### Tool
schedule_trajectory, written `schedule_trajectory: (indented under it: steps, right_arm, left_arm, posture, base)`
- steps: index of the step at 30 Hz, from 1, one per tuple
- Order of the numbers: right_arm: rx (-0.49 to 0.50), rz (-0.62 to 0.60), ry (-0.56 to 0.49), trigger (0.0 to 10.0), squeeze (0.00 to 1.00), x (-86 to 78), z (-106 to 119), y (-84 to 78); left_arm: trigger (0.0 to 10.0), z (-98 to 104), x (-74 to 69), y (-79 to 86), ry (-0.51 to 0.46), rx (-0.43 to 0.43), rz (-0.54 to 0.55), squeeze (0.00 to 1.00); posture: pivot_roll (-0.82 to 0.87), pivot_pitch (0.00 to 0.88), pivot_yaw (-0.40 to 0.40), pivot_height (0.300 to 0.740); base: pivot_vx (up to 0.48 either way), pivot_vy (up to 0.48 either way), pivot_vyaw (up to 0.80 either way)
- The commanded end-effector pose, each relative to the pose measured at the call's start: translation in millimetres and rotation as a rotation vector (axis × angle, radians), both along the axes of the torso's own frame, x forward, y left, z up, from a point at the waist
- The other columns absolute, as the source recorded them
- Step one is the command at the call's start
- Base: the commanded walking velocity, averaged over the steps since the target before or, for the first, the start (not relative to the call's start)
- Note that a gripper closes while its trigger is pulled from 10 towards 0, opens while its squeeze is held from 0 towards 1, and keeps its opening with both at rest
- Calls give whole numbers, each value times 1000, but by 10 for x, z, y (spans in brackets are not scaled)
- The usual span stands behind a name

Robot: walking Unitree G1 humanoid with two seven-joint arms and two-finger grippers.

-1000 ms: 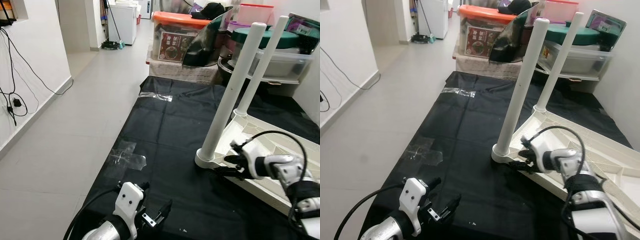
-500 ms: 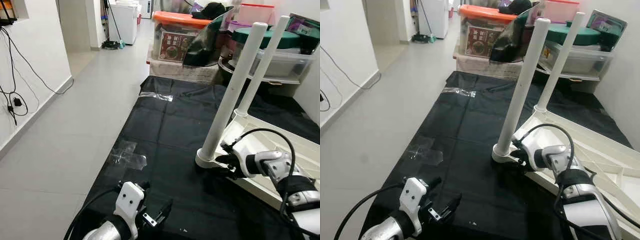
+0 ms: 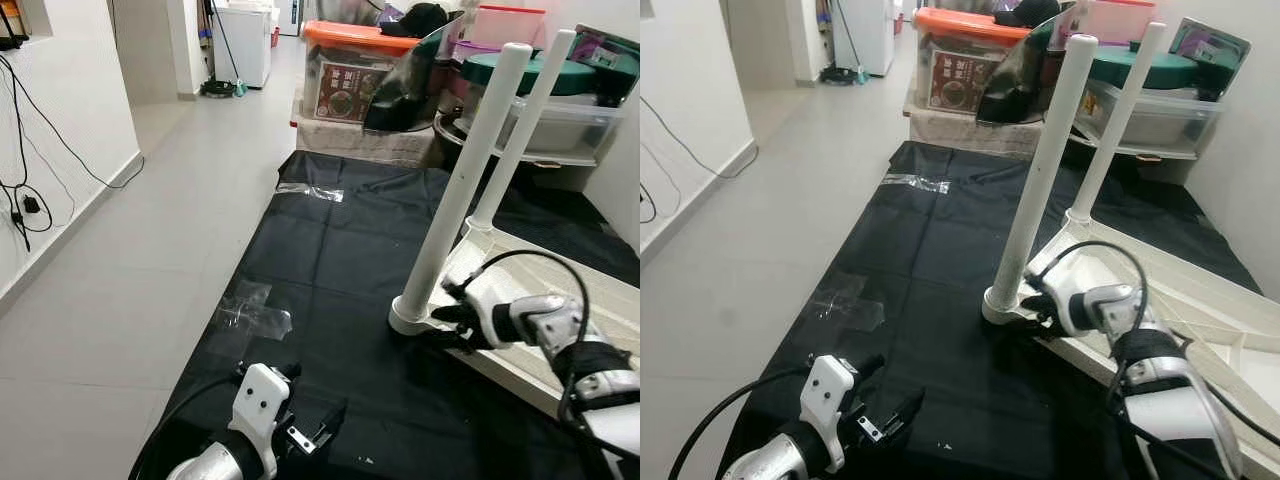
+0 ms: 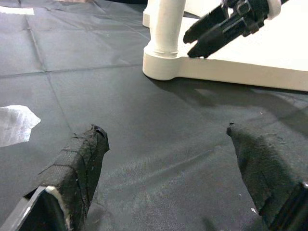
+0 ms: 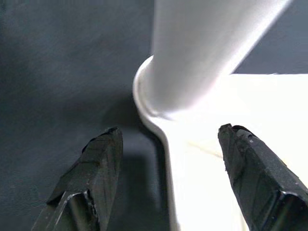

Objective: Building children table

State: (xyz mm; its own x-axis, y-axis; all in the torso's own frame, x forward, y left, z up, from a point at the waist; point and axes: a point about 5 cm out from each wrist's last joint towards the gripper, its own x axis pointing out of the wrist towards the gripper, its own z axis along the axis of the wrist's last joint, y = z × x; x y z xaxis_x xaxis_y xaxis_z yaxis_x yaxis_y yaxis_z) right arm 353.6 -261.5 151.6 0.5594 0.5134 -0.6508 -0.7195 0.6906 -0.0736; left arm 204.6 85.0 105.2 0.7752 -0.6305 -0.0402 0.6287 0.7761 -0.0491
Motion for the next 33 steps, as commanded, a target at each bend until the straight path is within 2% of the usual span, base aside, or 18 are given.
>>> schedule_trajectory:
  steps: [1, 12, 19, 21, 27, 28, 29, 30, 33]
  right_arm:
    - [1, -18, 0, 10000, 0, -16, 13, -69]
    - [-33, -32, 69, 10000, 0, -99, -140, -130]
    - [-40, 15, 135, 10000, 0, -167, -198, -145]
    - [-78, 9, 168, 10000, 0, -207, -292, -161]
    - [-107, 22, 186, 10000, 0, -226, -354, -146]
    - [-121, 44, 195, 8196, 0, -234, -379, -125]
    - [-121, 44, 195, 8196, 0, -234, -379, -125]
    - [-135, 84, 200, 0, 0, -240, -395, -93]
    - [-156, 167, 187, 0, 0, -231, -385, -25]
  left_arm:
    - [10000, -11, -11, 15, 16, 0, -6, 0]
    - [10000, -11, -4, 29, 15, 11, -6, 0]
    - [10000, -11, -7, 14, 16, 7, -6, 0]
    - [10000, -11, -11, 3, 18, 1, -8, 0]
    - [10000, -12, -14, 0, 19, 0, -9, 0]
    - [10000, -13, -17, -1, 20, 0, -10, 0]
    - [10000, -13, -17, -1, 20, 0, -10, 0]
    - [10000, -15, -20, -2, 21, 0, -10, 0]
    - [10000, -16, -25, -4, 21, 1, -9, 0]
  posture:
    - [179, 0, -84, 740]
    - [200, 0, -95, 740]
    - [196, 0, -100, 740]
    - [192, 0, -101, 740]
    - [193, 0, -101, 740]
    - [197, 0, -103, 740]
    - [197, 0, -103, 740]
    - [198, 0, -105, 740]
    - [199, 0, -108, 740]
  base:
    - [0, 0, 0]
    - [0, 0, 0]
    - [0, 0, 0]
    - [0, 0, 0]
    - [0, 0, 0]
    - [0, 0, 0]
    - [0, 0, 0]
    - [0, 0, 0]
    - [0, 0, 0]
